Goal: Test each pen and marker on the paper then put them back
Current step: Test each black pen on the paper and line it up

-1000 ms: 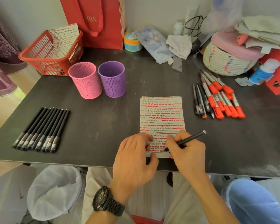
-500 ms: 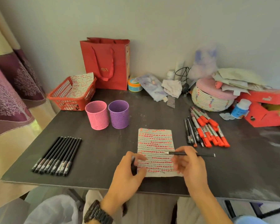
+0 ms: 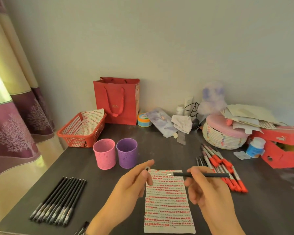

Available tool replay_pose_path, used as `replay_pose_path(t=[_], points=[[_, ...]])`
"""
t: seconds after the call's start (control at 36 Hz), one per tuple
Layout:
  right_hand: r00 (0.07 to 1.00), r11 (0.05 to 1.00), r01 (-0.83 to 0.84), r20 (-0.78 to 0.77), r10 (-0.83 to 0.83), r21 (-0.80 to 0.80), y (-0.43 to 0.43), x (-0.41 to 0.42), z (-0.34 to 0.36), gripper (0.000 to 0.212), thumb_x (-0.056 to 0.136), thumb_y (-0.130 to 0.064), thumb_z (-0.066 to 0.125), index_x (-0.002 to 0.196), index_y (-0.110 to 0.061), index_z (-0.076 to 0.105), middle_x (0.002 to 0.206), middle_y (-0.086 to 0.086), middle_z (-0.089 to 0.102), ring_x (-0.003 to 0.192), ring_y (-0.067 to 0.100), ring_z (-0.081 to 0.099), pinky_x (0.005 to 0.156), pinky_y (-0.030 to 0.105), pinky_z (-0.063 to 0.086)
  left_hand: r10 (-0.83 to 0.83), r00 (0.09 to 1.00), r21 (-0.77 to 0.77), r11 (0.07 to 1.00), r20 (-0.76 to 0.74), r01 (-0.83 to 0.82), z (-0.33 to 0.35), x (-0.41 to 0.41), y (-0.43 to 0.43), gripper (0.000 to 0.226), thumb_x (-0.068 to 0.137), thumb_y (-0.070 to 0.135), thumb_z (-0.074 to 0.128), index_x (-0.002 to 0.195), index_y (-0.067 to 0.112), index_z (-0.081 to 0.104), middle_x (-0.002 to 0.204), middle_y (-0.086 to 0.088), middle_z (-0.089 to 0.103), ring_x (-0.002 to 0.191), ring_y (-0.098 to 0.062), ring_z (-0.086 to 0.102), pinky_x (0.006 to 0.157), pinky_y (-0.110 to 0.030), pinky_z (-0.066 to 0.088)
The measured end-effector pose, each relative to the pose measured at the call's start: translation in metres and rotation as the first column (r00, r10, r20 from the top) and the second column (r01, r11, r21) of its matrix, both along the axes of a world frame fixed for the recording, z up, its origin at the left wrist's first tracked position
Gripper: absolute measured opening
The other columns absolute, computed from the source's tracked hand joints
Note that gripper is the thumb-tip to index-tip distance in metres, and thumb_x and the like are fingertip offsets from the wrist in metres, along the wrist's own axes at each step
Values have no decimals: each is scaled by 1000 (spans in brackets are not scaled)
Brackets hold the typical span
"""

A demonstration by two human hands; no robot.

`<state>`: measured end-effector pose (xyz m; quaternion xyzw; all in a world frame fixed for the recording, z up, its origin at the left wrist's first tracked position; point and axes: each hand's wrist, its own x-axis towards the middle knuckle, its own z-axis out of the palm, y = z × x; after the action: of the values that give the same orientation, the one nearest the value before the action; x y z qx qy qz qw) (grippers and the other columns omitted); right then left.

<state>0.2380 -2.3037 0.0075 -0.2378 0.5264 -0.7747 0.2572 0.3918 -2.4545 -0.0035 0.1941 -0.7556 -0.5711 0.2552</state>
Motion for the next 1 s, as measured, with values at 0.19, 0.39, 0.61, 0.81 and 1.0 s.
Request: replay_pose_path(t=[0.19, 0.39, 0.61, 0.81, 1.0], points=[[996, 998, 59, -62, -58, 15, -5, 1, 0, 32, 73, -44, 71, 81, -13, 74, 69, 18, 67, 43, 19, 51, 40, 24, 42, 119, 988, -132, 983, -95, -131, 0, 0, 6, 15, 91, 51, 48, 102, 50, 58, 101, 11, 73, 76, -10, 64, 71, -22, 52], [970, 980, 194, -155, -186, 38, -12, 15, 2, 34, 75, -53, 67, 79, -19, 72, 66, 13, 70, 46, 16, 54, 45, 20, 46, 341, 920, -458, 798, -191, -391, 6, 6, 9, 25, 94, 52, 50, 106, 42, 70, 104, 26, 68, 96, -2, 63, 79, -7, 45], [956, 974, 225, -196, -218, 12, -14, 33, 16, 27, 75, -49, 65, 77, -23, 72, 61, 11, 67, 44, 12, 55, 44, 20, 49, 318, 897, -630, 638, -308, -443, 7, 9, 3, 35, 101, 51, 46, 109, 30, 73, 110, 28, 65, 100, 2, 60, 85, -7, 44], [953, 978, 210, -225, -203, 6, -15, 39, 15, 23, 79, -47, 64, 77, -24, 71, 64, 9, 70, 42, 14, 55, 44, 19, 48, 304, 899, -671, 599, -314, -437, 4, 10, 3, 36, 101, 49, 48, 109, 27, 75, 107, 24, 67, 100, 3, 58, 90, -6, 42], [945, 978, 202, -272, -182, 50, -18, 38, 9, 21, 81, -47, 63, 76, -28, 70, 66, 8, 71, 43, 13, 57, 44, 18, 48, 267, 925, -733, 565, -271, -378, 1, 10, 2, 37, 101, 47, 48, 108, 24, 76, 106, 17, 71, 100, 4, 56, 90, -5, 44]])
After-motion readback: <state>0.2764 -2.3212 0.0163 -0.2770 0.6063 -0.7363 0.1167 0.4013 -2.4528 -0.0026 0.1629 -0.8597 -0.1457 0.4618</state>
